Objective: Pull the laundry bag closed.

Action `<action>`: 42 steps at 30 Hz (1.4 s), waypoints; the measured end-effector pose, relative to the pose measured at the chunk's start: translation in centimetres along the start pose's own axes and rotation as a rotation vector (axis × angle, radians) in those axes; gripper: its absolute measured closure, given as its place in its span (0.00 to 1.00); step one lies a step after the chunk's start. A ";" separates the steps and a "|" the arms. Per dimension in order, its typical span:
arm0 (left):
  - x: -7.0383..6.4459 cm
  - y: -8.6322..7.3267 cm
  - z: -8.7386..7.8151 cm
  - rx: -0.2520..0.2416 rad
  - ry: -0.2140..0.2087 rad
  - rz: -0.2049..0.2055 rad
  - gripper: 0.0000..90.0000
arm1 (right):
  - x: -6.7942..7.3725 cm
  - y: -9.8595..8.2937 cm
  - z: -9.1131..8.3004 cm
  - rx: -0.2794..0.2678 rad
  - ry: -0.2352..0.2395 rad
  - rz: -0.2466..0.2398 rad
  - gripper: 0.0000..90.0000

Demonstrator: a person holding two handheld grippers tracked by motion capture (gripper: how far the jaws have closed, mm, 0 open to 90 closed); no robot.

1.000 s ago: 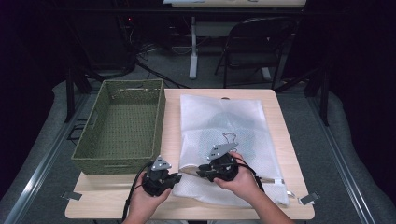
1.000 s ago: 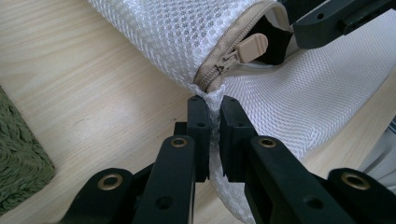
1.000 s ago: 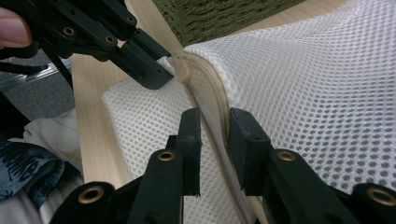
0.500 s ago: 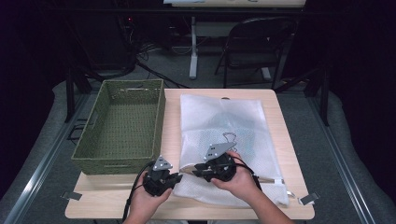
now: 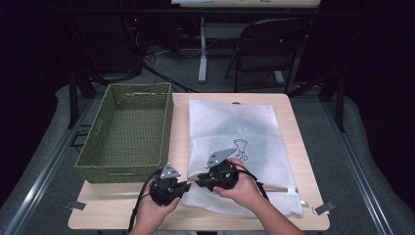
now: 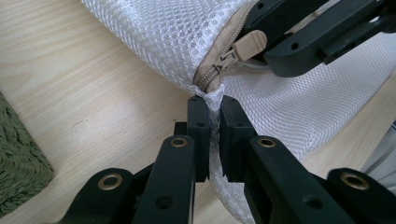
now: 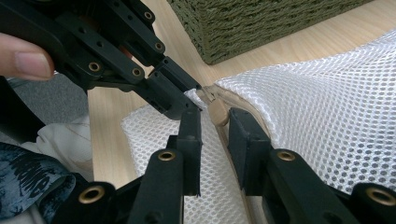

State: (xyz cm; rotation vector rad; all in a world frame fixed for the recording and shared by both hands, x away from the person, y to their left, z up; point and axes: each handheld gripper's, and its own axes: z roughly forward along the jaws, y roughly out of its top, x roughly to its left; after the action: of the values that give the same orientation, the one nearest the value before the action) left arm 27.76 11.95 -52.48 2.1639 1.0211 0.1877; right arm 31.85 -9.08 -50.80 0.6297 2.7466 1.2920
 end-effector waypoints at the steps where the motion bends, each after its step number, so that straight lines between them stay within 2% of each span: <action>1: 0.0 0.0 0.0 -0.002 0.000 0.001 0.94 | 0.0 0.0 0.1 0.000 -0.003 0.000 0.83; 10: -0.1 0.0 0.2 0.002 -0.009 -0.001 0.94 | 0.1 0.1 0.7 0.000 0.015 0.013 0.85; 14: 0.0 -0.1 0.2 0.002 -0.010 -0.001 0.94 | 0.2 0.1 0.9 0.003 -0.004 0.011 0.91; 20: 0.0 -0.2 0.2 -0.001 -0.009 -0.005 0.93 | 0.2 0.1 0.8 -0.008 0.000 0.011 0.97; 24: 0.3 -0.3 0.2 -0.005 -0.037 -0.029 0.85 | 0.3 0.1 0.8 -0.003 0.000 0.004 0.97; 26: 0.5 -0.4 0.3 -0.002 -0.065 -0.048 0.77 | 0.3 0.1 0.8 -0.001 0.003 0.011 0.97; 28: 0.7 -0.4 0.5 -0.001 -0.069 -0.057 0.68 | 0.4 0.1 0.8 -0.002 0.007 0.007 0.97; 32: 1.0 -0.3 0.9 0.000 -0.101 -0.077 0.64 | 0.5 0.1 0.8 0.007 0.010 0.008 0.97; 36: 1.2 -0.1 1.0 -0.006 -0.133 -0.066 0.62 | 0.4 0.1 0.9 0.006 0.014 0.007 0.97; 42: 1.1 -0.2 0.9 -0.020 -0.119 -0.058 0.64 | 0.0 -0.3 1.3 0.022 0.015 0.033 0.97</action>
State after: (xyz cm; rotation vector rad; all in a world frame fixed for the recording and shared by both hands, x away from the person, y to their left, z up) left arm 28.76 12.30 -53.44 2.0978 1.0084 0.0407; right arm 31.96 -8.31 -51.85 0.6722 2.7778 1.2796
